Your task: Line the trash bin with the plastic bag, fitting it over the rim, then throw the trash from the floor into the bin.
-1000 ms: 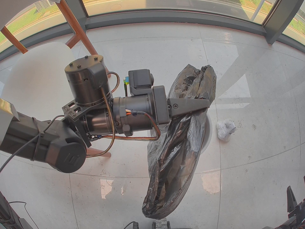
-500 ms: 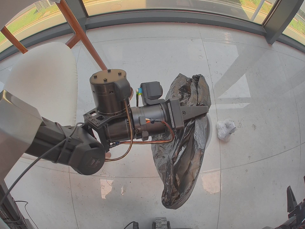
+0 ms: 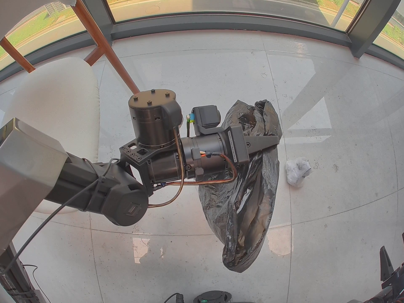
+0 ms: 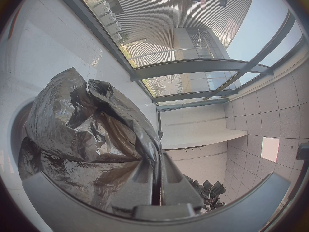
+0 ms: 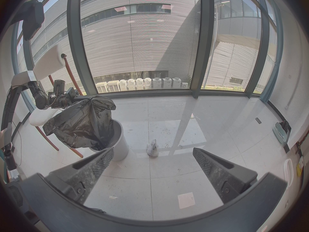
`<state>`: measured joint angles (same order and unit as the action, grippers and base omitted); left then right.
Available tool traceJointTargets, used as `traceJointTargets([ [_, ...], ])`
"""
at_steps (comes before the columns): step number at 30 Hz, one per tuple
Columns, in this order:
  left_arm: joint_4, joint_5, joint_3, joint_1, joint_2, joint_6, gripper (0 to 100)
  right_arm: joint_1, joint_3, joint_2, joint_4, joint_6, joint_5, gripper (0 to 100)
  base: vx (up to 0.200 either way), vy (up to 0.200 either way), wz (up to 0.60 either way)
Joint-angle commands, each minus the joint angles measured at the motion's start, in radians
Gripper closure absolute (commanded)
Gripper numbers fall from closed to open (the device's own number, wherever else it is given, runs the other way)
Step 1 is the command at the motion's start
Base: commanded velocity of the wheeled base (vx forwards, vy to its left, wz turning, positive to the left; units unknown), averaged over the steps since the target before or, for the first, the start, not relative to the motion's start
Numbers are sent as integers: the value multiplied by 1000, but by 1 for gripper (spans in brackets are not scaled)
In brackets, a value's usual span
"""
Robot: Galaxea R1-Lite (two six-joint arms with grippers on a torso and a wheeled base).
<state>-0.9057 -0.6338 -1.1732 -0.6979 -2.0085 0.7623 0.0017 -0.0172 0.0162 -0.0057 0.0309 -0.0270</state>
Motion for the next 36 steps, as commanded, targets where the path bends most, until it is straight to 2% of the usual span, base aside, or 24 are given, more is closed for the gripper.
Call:
traceJointTargets([
  [1, -1, 0, -20, 1, -3, 2, 100, 0, 17, -16, 1, 0, 1, 0, 0, -200, 0],
  [6, -1, 26, -33, 1, 5, -18, 100, -2, 17, -16, 1, -3, 1, 0, 0, -200, 0],
  [9, 1, 68, -33, 1, 11, -51, 100, -3, 17, -16, 0, -8, 1, 0, 0, 0, 0],
  [11, 8, 135, -33, 1, 10, -127, 100, 1, -58, 4, -34, 23, 13, 0, 0, 0, 0],
  [12, 11, 143, -31, 1, 10, -138, 100, 3, -84, 15, -40, 29, 12, 0, 0, 0, 0],
  [13, 31, 181, -29, 1, 10, -195, 100, 35, -198, 154, -72, 64, 12, 0, 0, 0, 0],
  [14, 54, 206, -33, 3, 8, -235, 100, 84, -242, 272, -85, 103, 9, 0, 0, 0, 0],
  [17, 145, 261, -51, 3, 11, -321, 100, 253, -333, 398, -91, 265, 7, 0, 0, 0, 0],
  [19, 214, 287, -56, 0, 17, -360, 100, 343, -382, 507, -86, 343, 6, 0, 0, 0, 0],
  [22, 320, 310, -56, 0, 53, -437, 100, 417, -406, 663, -100, 397, 9, 0, 0, 0, 0],
  [24, 484, 345, -56, 3, 96, -572, 100, 451, -455, 774, -106, 440, 35, 0, 0, 0, 0],
  [28, 686, 373, -80, 28, 151, -765, 100, 452, -579, 956, -103, 529, 194, 0, 0, 0, 0],
  [30, 768, 375, -83, 38, 178, -857, 100, 452, -641, 1035, -91, 583, 246, 0, 0, 0, 0],
  [33, 860, 379, -102, 38, 191, -1020, 100, 462, -707, 1162, -92, 638, 274, 0, 0, 0, 0],
  [35, 883, 381, -98, 37, 192, -1107, 100, 478, -737, 1226, -92, 653, 280, 0, 0, 0, 0],
  [36, 884, 381, -92, 37, 191, -1183, 100, 489, -760, 1274, -94, 673, 283, 0, 0, 0, 0],
])
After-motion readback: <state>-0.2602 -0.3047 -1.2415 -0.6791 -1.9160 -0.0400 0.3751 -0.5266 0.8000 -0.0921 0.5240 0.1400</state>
